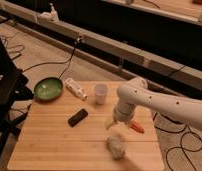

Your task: Place the white sponge in the ceramic bowl

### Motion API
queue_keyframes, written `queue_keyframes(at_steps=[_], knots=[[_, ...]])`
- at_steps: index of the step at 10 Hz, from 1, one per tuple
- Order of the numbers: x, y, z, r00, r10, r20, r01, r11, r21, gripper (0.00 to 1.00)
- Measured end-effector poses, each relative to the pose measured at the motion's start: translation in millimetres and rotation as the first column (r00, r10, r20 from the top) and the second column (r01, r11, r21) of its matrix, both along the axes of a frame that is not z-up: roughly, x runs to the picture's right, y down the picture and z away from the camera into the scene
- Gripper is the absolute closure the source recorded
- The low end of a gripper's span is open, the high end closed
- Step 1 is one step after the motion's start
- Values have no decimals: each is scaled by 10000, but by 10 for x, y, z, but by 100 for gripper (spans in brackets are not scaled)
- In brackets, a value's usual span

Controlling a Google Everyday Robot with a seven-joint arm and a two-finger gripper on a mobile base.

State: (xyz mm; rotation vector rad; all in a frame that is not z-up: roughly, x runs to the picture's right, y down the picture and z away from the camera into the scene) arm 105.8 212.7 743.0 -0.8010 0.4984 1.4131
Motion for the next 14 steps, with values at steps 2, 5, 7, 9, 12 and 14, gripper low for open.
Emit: queue_keyframes(at_steps=[2, 5, 7, 9, 12, 14], knots=[[-45, 224, 92, 9999, 96, -41, -98, 9983, -569, 29], [-170, 578, 245, 9998, 198, 46, -189, 9884, -1504, 29], [-228, 757, 311, 9999, 111, 103, -88, 9802, -1978, 29], [-252, 848, 381, 10000, 3, -46, -14, 9730, -2307, 42], [-115, 711, 467, 9982, -210, -560, 102, 9826, -1855, 73], [-117, 607, 466, 9976, -165, -677, 55, 9871, -1598, 91]])
